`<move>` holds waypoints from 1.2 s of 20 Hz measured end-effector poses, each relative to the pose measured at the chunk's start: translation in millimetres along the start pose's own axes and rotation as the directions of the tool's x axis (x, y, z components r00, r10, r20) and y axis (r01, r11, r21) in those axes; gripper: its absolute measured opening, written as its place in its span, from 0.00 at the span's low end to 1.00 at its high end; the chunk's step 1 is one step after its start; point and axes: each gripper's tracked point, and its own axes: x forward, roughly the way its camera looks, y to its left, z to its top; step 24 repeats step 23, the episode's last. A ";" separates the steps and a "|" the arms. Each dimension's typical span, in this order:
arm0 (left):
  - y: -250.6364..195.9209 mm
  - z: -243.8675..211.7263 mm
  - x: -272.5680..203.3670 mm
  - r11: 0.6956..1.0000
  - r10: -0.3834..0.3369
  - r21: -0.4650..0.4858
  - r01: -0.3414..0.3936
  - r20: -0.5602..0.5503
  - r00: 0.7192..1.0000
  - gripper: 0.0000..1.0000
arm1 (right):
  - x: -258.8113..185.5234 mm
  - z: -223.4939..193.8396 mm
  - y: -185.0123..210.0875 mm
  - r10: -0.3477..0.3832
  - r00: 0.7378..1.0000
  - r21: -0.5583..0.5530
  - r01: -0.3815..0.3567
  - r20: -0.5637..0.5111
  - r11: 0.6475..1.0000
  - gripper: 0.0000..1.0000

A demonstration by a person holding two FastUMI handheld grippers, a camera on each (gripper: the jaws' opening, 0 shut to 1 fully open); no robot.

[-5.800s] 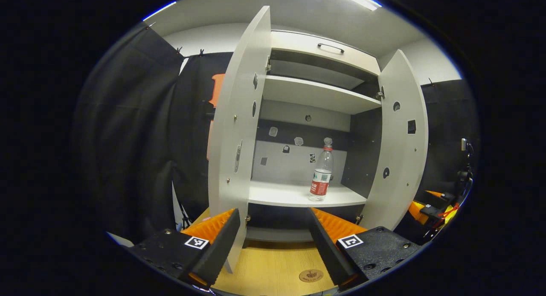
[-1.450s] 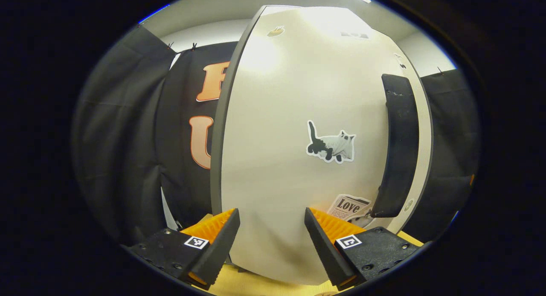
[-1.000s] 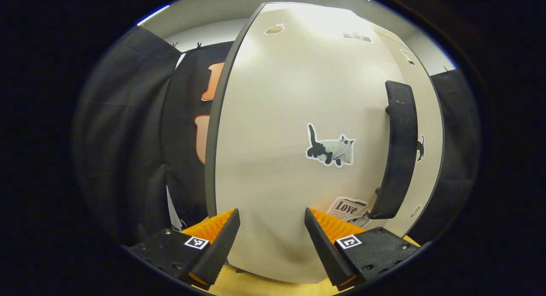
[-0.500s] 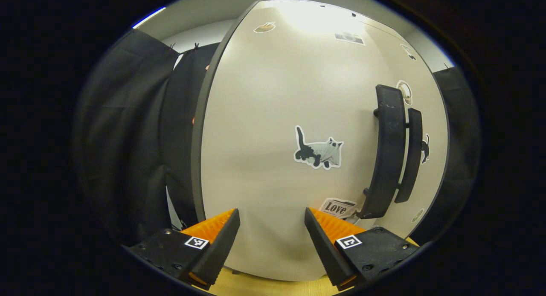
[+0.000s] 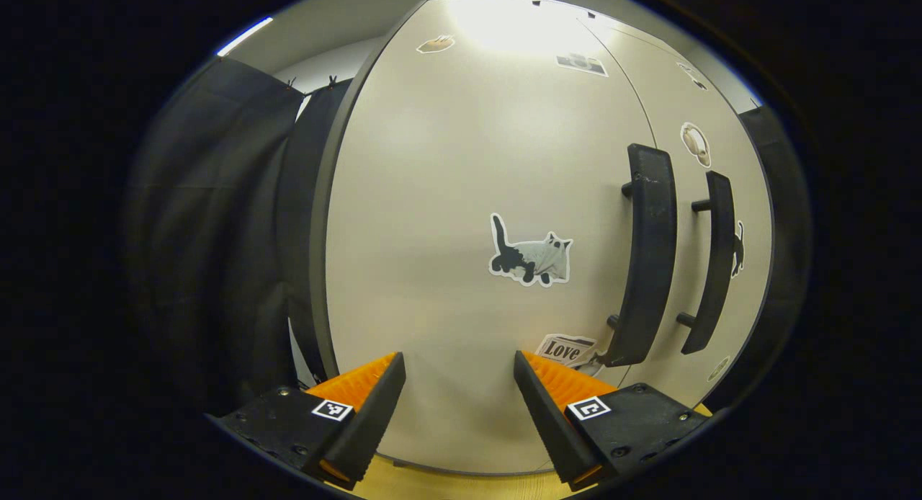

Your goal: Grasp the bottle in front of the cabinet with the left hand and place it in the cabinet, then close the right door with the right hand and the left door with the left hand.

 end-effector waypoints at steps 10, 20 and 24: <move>-3.5 44.3 -57.9 0.997 -0.076 -0.006 0.076 -0.015 0.997 0.94 | 26.1 7.2 33.0 0.094 0.995 0.024 -0.094 -0.023 0.995 0.94; 13.8 136.3 -175.6 0.991 -0.130 -0.012 0.131 0.045 0.990 0.94 | 35.2 45.8 57.5 0.160 0.987 0.016 -0.159 -0.014 0.987 0.87; 20.6 151.3 -208.4 0.990 -0.135 -0.026 0.137 0.049 0.990 0.94 | 33.3 62.9 66.6 0.191 0.981 -0.010 -0.191 0.008 0.981 0.87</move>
